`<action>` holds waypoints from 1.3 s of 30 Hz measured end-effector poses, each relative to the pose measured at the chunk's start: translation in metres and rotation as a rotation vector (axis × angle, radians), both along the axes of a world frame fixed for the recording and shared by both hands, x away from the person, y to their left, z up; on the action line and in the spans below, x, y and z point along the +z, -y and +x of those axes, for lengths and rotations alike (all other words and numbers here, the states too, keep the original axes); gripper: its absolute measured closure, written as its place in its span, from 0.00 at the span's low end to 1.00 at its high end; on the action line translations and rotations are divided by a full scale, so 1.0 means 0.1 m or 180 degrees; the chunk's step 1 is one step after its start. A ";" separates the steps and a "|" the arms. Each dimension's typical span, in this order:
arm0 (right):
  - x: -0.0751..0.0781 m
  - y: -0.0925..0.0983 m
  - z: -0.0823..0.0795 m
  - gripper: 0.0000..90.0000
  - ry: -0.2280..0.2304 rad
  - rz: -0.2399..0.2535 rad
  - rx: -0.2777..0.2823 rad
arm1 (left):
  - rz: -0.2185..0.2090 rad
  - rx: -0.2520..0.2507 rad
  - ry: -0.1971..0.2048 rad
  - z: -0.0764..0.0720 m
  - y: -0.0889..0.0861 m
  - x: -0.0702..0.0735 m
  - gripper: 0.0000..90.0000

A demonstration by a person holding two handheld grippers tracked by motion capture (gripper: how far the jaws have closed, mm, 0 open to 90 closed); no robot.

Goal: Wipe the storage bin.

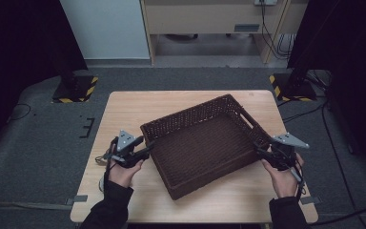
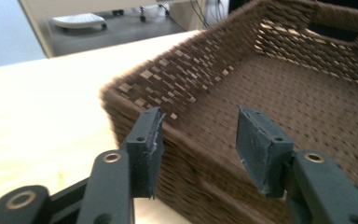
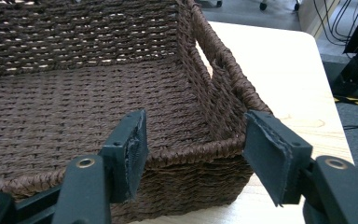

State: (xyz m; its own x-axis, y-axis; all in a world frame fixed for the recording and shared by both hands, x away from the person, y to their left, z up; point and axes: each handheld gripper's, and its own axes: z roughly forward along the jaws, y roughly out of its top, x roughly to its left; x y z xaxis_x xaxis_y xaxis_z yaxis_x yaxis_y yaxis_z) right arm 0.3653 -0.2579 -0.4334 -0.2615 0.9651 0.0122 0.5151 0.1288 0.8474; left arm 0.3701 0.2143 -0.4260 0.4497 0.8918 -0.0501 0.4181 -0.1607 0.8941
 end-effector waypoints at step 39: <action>0.02 -0.15 0.00 0.37 0.0044 0.0044 0.0144 | 0.0020 0.0068 -0.0035 0.16 -0.13 -0.09 0.60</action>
